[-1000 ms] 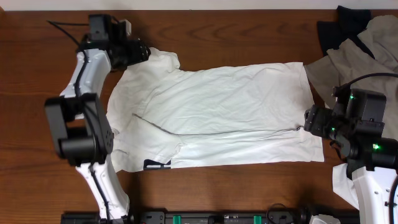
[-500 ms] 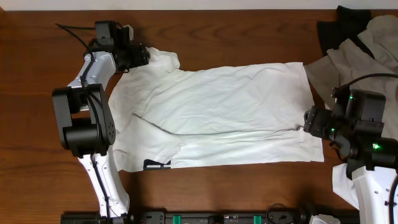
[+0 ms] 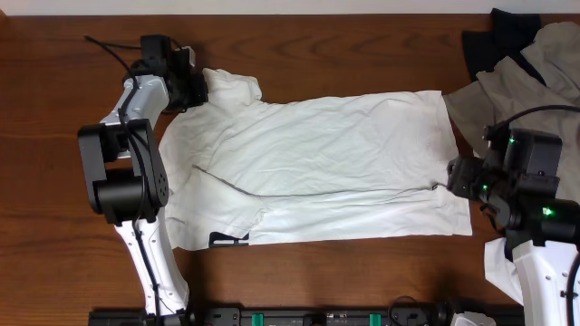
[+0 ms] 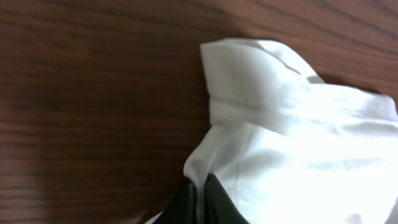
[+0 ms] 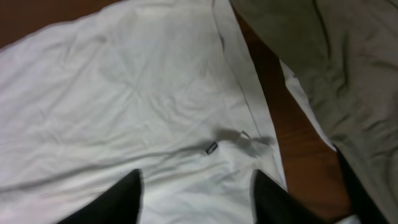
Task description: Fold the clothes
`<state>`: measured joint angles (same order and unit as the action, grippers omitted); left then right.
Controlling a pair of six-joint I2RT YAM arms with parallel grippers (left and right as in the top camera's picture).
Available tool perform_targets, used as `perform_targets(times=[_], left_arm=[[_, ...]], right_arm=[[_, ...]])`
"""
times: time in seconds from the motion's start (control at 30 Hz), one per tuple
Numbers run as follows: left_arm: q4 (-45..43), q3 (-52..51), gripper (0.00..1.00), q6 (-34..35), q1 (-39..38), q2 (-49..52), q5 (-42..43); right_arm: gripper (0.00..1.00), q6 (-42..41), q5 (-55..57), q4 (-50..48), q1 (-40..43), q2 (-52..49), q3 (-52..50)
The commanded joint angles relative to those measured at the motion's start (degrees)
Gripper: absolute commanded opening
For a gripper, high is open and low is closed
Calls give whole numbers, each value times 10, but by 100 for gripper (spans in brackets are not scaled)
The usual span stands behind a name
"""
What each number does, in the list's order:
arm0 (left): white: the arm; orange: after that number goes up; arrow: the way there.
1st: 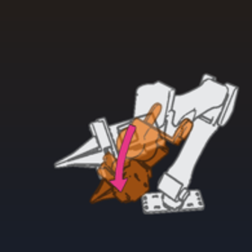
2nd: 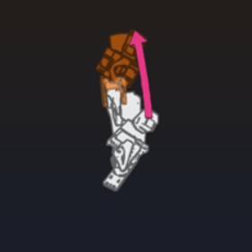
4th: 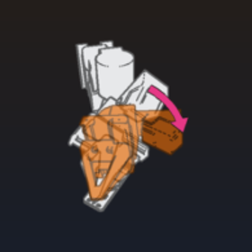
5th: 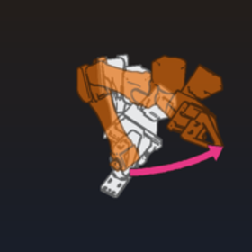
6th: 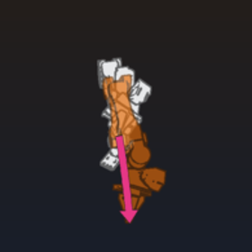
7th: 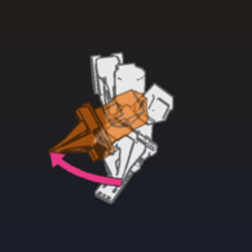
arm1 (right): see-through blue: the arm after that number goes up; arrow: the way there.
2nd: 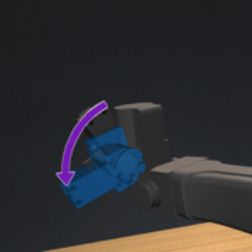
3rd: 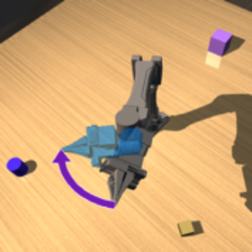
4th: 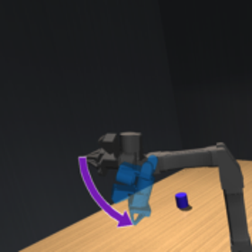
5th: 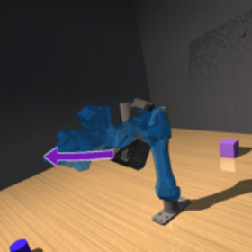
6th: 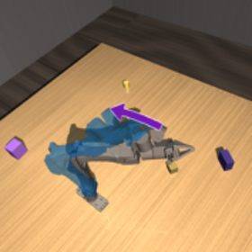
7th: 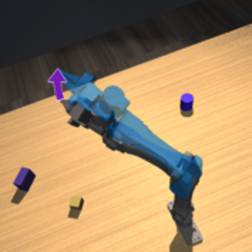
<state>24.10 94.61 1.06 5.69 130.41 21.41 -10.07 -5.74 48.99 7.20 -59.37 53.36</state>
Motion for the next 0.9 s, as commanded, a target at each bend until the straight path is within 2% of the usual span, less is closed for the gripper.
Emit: perform_targets(times=[0.0, 0.13, 0.23, 0.37, 0.53, 0.73, 0.87], left_arm=[[3, -1, 6, -4, -1, 2, 52], [3, 0, 6, -1, -1, -27, 54], [12, 0, 6, 6, -1, -46, 54], [28, 0, 6, 16, -1, -50, 54], [50, 0, 6, 19, -1, -50, 54], [76, 0, 6, 22, -1, -50, 49], [78, 0, 6, 22, -1, -50, 49]], right_arm=[[41, 3, -1, -19, -5, -22, 6], [22, 3, -1, -75, -5, -72, 6], [21, 3, -1, -142, -5, -124, 6], [43, 3, -1, -262, -5, -208, 6], [60, 5, -1, -389, -5, -316, 6], [64, 10, -26, -515, -5, -436, 6], [64, 9, -38, -564, -5, -491, 6]])
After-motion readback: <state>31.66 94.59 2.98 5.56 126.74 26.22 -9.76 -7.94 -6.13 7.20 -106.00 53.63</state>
